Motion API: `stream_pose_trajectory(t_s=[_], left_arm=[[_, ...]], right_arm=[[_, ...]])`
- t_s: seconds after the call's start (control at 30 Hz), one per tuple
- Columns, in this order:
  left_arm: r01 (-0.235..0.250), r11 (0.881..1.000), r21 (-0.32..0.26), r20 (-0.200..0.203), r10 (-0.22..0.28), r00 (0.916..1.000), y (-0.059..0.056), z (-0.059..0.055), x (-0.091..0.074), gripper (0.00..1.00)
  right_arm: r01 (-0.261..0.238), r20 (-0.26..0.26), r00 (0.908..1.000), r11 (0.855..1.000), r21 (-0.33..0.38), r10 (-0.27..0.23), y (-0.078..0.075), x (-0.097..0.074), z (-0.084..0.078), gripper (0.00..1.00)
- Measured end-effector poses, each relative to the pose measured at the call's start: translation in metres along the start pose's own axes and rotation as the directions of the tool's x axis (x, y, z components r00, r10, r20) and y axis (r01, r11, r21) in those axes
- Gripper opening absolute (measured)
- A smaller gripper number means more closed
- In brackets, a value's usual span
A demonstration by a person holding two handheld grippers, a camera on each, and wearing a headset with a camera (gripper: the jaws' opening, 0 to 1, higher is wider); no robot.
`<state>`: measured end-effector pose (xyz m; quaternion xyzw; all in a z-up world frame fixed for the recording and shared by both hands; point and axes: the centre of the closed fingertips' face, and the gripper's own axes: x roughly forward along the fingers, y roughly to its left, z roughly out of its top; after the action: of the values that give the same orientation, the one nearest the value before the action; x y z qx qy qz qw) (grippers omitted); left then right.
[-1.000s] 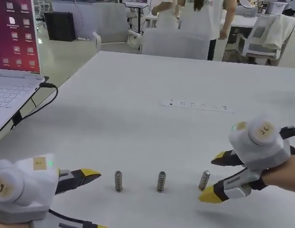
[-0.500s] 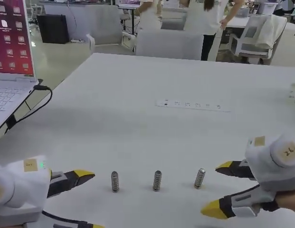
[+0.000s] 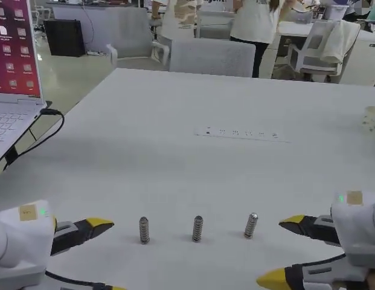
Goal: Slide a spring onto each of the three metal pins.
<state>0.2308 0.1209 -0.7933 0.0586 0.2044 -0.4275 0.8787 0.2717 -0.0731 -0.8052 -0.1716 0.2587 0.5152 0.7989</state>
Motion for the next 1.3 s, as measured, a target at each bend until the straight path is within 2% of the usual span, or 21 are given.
stream_pose_trajectory(t_s=[0.43, 0.73, 1.3], left_arm=[[-0.018, 0.999, -0.028, 0.021, 0.019, 0.9996, 0.002, -0.005, -0.005, 0.86], [-0.025, 0.999, -0.047, 0.033, 0.026, 0.9991, 0.002, -0.006, -0.005, 0.87], [-0.029, 0.998, -0.061, 0.049, 0.032, 0.9983, 0.003, -0.004, -0.008, 0.87]], right_arm=[[0.004, 0.086, 0.9963, 0.999, 0.042, -0.008, 0.007, 0.002, 0.003, 0.74], [0.002, 0.122, 0.9925, 0.999, 0.048, -0.008, 0.014, 0.005, -0.002, 0.77], [0.003, 0.129, 0.9916, 0.998, 0.063, -0.011, 0.017, 0.007, 0.000, 0.80]])
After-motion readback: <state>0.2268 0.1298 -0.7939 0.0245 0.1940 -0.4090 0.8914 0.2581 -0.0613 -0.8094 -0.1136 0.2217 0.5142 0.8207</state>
